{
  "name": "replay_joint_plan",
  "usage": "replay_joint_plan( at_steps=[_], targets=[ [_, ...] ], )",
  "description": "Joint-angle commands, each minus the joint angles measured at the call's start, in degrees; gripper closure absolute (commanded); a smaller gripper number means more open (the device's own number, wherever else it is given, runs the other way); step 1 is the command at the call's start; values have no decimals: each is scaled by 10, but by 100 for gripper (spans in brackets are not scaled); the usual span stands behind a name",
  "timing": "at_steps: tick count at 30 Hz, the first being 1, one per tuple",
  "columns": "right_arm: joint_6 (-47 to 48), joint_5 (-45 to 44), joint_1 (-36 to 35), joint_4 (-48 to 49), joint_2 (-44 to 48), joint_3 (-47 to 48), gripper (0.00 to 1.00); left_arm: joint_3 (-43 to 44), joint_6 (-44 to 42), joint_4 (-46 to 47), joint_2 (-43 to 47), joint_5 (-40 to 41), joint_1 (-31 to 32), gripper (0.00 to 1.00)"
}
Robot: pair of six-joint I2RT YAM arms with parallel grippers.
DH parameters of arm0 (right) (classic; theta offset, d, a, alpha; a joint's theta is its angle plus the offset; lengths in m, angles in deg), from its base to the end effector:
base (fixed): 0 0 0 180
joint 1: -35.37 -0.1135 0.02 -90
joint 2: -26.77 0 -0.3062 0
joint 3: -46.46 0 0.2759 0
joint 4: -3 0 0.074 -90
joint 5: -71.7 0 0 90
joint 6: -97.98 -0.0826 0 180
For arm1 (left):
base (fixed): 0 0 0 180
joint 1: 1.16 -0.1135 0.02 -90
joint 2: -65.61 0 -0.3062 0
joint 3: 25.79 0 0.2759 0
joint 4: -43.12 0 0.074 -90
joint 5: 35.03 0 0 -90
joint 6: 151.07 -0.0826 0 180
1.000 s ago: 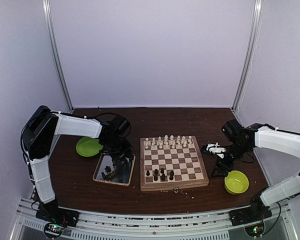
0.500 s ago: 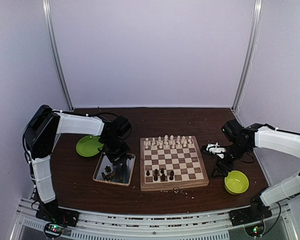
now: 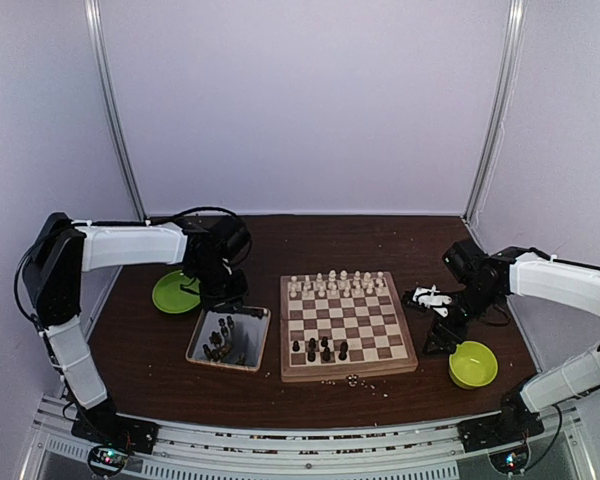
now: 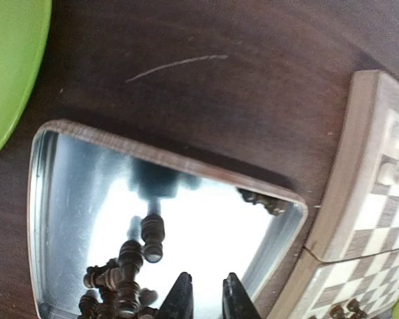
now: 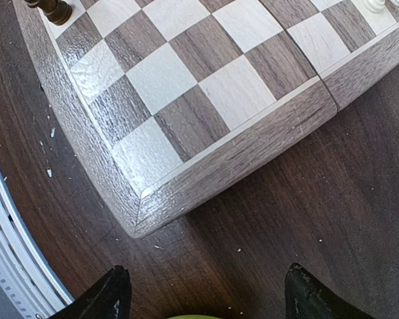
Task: Set up the chess pieces on the board
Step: Adjust the pawn in the storage box.
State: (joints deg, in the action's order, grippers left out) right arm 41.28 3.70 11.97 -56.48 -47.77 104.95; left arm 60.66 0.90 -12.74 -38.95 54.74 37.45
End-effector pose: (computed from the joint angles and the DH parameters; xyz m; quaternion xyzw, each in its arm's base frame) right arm 0.2090 0.1242 0.1865 -0.4836 0.8456 0.1779 0.1395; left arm 0.3143 -0.2514 0.1736 -0.2002 0.9698 -0.1085 0.0876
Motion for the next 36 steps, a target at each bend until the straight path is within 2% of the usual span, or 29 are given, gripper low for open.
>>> replay_joint_plan(
  at_steps=[1, 4, 6, 9, 14, 20, 29, 36],
  targets=[
    [8, -7, -4, -3, 12, 12, 21, 12, -28, 74, 2, -9, -4, 82],
    [8, -7, -4, -4, 14, 11, 21, 34, -39, 96, -29, -22, -4, 79],
    [8, -6, -4, -4, 14, 12, 20, 42, -79, 132, -47, -50, -4, 71],
    [8, -5, -4, -5, 15, 11, 20, 39, -145, 158, -55, -58, -2, 67],
    [8, -4, -4, -4, 16, 12, 20, 64, -191, 95, -68, -30, -3, 69],
    [9, -5, -4, -4, 15, 12, 21, 54, -209, 89, -71, -40, -3, 75],
    [9, -5, -4, -5, 10, 12, 20, 46, -223, 84, -85, -45, 4, 69],
    [9, -5, -5, -3, 7, 12, 20, 55, -229, 83, -106, -43, 9, 72]
  ],
)
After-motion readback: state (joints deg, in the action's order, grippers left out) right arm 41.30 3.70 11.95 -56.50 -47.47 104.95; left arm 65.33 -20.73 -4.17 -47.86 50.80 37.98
